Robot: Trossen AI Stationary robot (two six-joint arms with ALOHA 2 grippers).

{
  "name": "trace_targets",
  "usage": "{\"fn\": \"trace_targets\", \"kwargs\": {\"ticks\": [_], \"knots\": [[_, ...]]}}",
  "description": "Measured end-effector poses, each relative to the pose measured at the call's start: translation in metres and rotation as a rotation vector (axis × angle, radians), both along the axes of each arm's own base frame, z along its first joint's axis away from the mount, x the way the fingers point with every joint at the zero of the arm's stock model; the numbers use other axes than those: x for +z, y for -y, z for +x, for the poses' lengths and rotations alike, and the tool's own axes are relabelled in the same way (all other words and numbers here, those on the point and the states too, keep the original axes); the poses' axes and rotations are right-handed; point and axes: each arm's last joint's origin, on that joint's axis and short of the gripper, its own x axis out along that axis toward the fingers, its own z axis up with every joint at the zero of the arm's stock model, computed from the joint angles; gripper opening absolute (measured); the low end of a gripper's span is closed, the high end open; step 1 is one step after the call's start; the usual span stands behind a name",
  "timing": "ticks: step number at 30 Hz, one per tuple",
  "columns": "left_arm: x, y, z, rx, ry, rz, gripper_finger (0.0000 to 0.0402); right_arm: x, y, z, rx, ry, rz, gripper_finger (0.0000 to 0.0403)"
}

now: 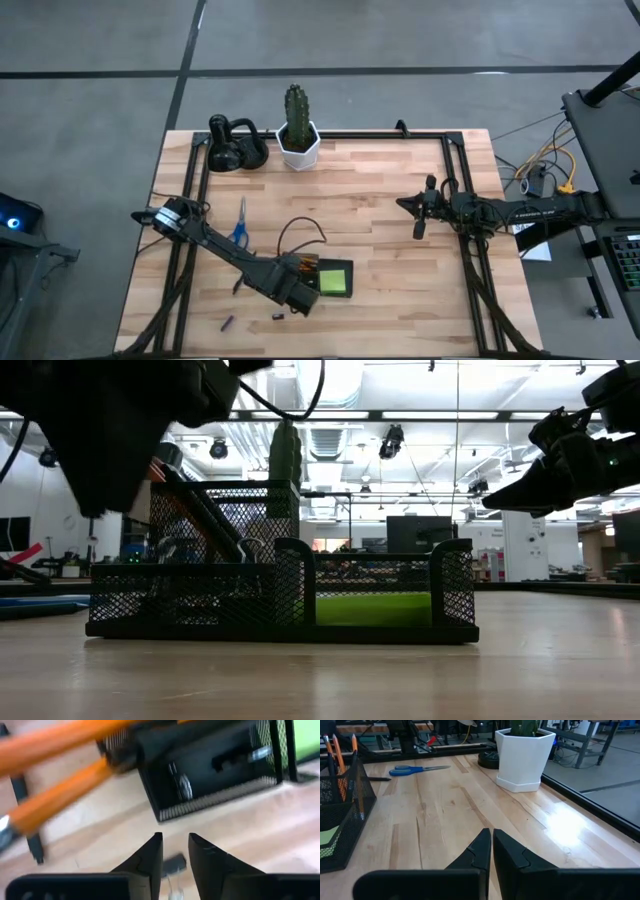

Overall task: Pick and place office supplies into organizer
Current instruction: Put the binder clip into the desk organizer

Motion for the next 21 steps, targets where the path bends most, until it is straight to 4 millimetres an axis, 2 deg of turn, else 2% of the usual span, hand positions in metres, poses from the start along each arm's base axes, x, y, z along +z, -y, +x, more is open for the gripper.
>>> {"fn": "trace_targets", "kwargs": {"ticks": [9, 14, 21], "knots": [[0.017, 0.004, 0.001, -0.009, 0.074, -0.128, 0.0084, 0.0, 0.0, 0.0, 0.0, -0.001, 0.0, 0.0008], [0.023, 0.014, 0.003, -0.04, 0.137, -0.206, 0.0084, -0.001, 0.0, 0.0, 0.001, -0.007, -0.001, 0.0008], [0.024, 0.028, -0.005, -0.078, 0.146, -0.226, 0.0084, -0.001, 0.0, 0.0, 0.001, -0.009, -0.003, 0.0009]]}}
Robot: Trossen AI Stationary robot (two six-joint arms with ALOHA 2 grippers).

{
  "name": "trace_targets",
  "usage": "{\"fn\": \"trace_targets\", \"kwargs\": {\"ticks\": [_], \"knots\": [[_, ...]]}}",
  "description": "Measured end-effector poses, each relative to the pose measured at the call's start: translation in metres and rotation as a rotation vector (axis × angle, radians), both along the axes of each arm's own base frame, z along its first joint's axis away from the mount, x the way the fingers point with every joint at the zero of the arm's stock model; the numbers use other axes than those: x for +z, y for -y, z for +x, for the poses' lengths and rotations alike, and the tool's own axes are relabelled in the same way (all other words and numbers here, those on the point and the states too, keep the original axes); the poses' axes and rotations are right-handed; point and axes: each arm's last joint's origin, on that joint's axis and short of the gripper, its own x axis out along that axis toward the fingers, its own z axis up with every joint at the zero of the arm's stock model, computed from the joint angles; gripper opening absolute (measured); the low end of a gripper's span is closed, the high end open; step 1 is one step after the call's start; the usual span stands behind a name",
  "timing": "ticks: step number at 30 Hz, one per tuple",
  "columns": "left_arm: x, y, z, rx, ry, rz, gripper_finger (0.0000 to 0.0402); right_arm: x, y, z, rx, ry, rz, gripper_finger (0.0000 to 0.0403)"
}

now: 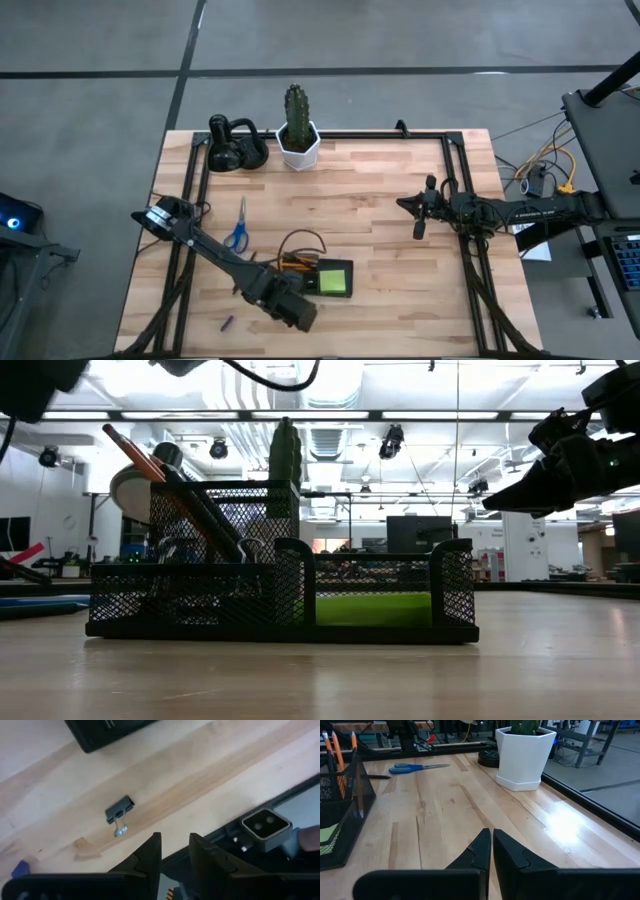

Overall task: Pick and place office supplies into organizer
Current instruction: Put the binder clip into the desk organizer

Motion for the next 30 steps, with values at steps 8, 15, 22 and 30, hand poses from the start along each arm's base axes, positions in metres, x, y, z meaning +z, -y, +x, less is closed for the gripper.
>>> {"fn": "trace_targets", "kwargs": {"ticks": [8, 15, 22, 30], "knots": [[0.0, 0.018, -0.012, -0.115, 0.017, 0.01, 0.0084, 0.0, 0.0, 0.0, 0.0, 0.0, 0.0, 0.0008], [0.0, 0.029, -0.017, -0.282, 0.095, 0.027, 0.0084, 0.0, 0.0, 0.0, 0.0, -0.001, 0.0, 0.0008], [-0.002, 0.04, -0.027, -0.326, 0.093, 0.026, 0.0084, 0.0, 0.0, 0.0, 0.0, -0.001, -0.001, 0.0008], [-0.012, 0.038, -0.029, -0.529, 0.154, 0.139, 0.0084, 0.0, 0.0, 0.0, 0.0, -0.001, -0.001, 0.0008]]}}
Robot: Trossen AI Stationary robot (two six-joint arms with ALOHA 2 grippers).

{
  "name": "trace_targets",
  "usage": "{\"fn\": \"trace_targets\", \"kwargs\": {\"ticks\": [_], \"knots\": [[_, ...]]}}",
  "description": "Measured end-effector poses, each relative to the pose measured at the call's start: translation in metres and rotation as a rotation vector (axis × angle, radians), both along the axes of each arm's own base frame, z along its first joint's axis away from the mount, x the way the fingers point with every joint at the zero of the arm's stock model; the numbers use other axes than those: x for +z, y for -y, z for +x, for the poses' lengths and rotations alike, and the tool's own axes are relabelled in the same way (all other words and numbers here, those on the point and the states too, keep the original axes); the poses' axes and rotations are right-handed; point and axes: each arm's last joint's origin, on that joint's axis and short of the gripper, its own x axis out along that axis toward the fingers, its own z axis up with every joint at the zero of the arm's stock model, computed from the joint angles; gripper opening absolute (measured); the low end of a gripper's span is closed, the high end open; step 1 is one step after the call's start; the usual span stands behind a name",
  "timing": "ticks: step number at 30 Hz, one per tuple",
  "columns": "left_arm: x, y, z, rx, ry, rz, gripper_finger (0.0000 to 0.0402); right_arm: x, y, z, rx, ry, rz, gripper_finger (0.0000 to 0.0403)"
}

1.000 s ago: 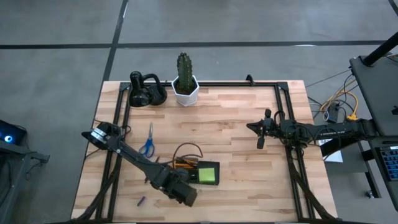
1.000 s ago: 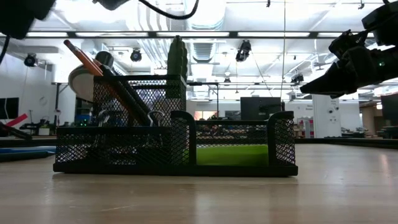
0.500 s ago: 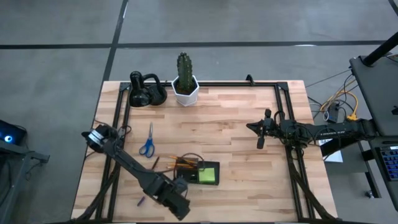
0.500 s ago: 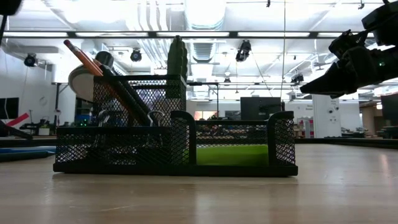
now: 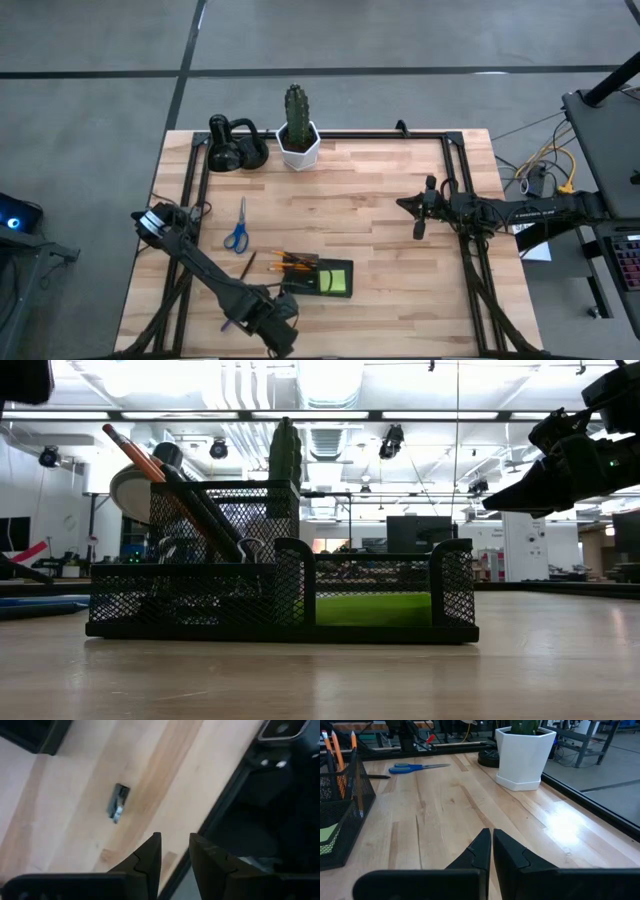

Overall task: Pick and place office supplies into organizer
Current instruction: Put the binder clip into the desk organizer

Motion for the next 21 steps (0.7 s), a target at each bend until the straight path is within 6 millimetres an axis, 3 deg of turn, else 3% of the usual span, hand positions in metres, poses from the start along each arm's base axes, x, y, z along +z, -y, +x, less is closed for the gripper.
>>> {"fn": "trace_targets", "kwargs": {"ticks": [7, 12, 21], "knots": [[-0.018, -0.005, -0.006, -0.037, -0.056, 0.03, 0.0084, 0.0, 0.0, 0.0, 0.0, 0.0, 0.0, 0.0008], [-0.01, -0.007, -0.008, -0.05, -0.038, 0.016, 0.0084, 0.0, 0.0, 0.0, 0.0, 0.0, 0.0, 0.0008], [-0.014, -0.009, -0.005, -0.238, 0.054, 0.131, 0.0084, 0.0, 0.0, 0.0, 0.0, 0.0, 0.0, 0.0008]]}}
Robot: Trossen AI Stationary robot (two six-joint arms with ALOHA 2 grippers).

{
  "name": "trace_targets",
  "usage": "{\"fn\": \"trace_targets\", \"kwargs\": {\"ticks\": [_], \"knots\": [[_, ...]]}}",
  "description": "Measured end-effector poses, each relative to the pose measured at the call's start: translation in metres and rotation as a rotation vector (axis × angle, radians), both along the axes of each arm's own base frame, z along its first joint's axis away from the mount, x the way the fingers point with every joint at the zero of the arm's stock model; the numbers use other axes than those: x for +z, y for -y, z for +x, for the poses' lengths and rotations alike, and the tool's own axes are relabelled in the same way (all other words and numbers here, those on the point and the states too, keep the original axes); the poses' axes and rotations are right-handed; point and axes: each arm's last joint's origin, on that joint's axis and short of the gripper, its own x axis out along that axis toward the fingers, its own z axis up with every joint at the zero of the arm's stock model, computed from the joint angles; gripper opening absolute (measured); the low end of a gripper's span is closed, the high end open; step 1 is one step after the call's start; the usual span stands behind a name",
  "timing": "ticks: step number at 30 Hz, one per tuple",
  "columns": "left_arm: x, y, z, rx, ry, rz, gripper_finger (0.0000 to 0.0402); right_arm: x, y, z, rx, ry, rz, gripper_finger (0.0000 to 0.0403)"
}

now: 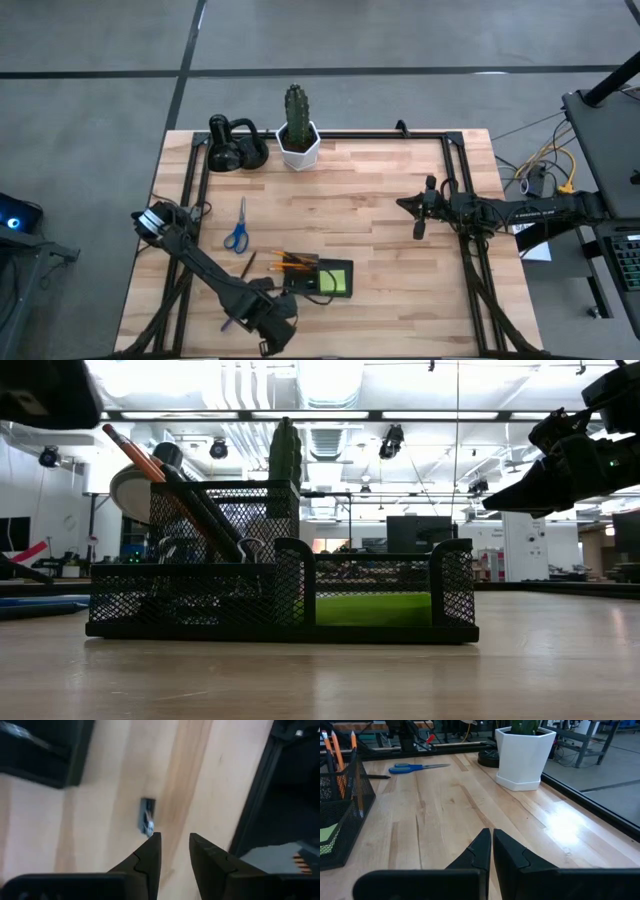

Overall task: Pick and place office supplies into organizer
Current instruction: Put the binder clip into the desk organizer

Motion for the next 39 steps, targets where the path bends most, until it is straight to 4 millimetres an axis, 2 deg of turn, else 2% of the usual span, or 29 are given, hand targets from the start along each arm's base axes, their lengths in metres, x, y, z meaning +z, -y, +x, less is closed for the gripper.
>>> {"fn": "trace_targets", "kwargs": {"ticks": [11, 20, 30, 39], "knots": [[-0.001, -0.004, -0.001, -0.001, 0.007, 0.063, 0.0084, 0.0, 0.0, 0.0, 0.001, 0.0, 0.0, 0.0008], [-0.01, -0.007, -0.003, 0.007, -0.01, 0.075, 0.0084, 0.0, 0.0, 0.0, 0.0, -0.003, 0.0, 0.0008], [-0.013, -0.002, 0.003, 0.012, 0.048, 0.029, 0.0084, -0.002, 0.0, -0.001, 0.001, -0.025, -0.004, 0.0008], [-0.017, -0.004, 0.001, 0.011, 0.021, 0.055, 0.0084, -0.002, 0.0, -0.001, 0.001, -0.025, -0.003, 0.0008]]}}
